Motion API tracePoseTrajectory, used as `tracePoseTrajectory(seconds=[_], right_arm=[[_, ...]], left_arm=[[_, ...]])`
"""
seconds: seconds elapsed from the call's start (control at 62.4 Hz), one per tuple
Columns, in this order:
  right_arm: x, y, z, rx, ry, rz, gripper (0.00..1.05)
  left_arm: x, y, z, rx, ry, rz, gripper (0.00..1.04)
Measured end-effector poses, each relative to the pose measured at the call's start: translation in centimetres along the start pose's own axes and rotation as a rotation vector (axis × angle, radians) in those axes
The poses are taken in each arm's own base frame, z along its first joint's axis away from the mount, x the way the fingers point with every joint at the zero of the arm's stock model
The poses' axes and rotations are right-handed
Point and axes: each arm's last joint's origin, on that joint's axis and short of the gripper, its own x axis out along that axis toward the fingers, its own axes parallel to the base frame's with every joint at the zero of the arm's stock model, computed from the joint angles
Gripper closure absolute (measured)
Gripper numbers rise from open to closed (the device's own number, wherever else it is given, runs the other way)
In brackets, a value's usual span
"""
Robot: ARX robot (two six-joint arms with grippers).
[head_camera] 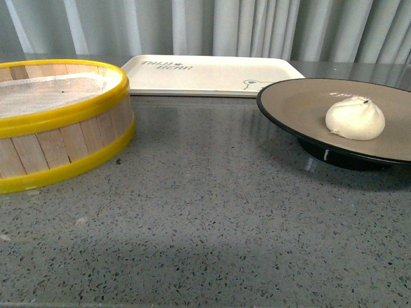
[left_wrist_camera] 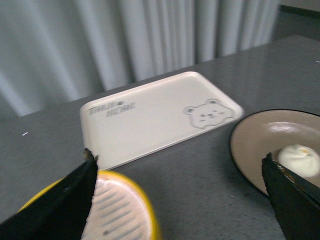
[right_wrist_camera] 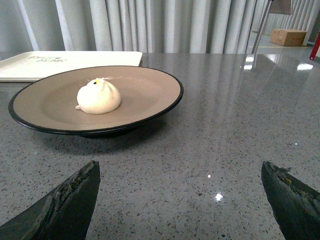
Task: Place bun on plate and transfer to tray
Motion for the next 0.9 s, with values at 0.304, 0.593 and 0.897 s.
tracePoseTrajectory(seconds=[0.304,0.593,0.897], right_arm=[[0.0,0.0,0.0,0.0,0.0,0.0,0.09],[0.0,0.0,0.0,0.0,0.0,0.0,0.09],[0.0,0.0,0.0,0.0,0.0,0.0,0.09]], left_arm=[[-7.0,7.3,-10.9,-0.15,-0.075,0.33,0.62],[-8.5,5.9,-16.2,-0.165,-0.057,0.31,1.01],[-9.6,5.1,-19.2,-0.166,-0.052,0.311,1.01]])
